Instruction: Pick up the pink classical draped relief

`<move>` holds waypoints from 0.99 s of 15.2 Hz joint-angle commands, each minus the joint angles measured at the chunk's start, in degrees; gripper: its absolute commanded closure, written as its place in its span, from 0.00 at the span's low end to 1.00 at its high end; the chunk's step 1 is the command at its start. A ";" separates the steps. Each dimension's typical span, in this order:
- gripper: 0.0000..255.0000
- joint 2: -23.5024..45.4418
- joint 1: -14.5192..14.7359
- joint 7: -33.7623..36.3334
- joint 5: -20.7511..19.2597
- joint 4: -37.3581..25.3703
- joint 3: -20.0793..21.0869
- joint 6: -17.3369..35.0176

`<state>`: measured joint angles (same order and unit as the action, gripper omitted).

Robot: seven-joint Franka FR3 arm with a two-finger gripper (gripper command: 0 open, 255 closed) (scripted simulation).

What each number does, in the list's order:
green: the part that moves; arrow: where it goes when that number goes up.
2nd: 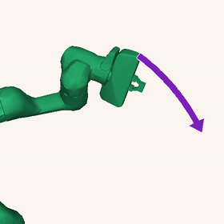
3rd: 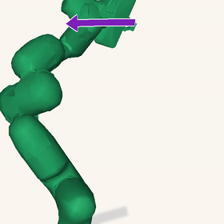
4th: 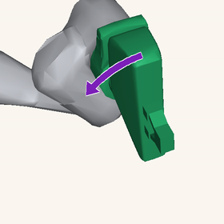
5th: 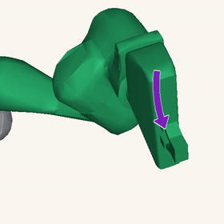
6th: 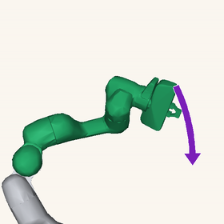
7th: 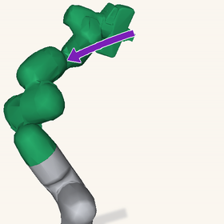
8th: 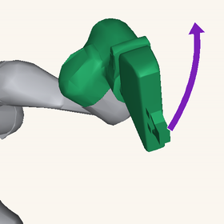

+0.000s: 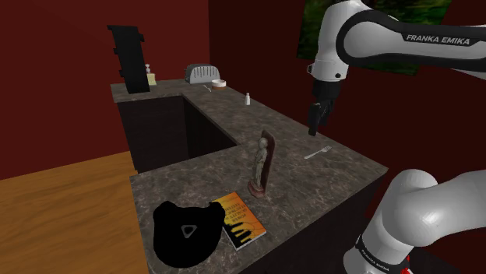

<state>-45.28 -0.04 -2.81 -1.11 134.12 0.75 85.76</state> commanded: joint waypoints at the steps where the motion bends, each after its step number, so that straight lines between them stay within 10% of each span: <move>1: 0.00 0.00 0.00 0.00 0.00 0.00 0.00 0.00; 15: 0.00 15.85 1.08 4.66 2.98 2.00 3.46 27.65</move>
<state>-29.77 1.01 1.72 1.81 135.53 4.09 112.22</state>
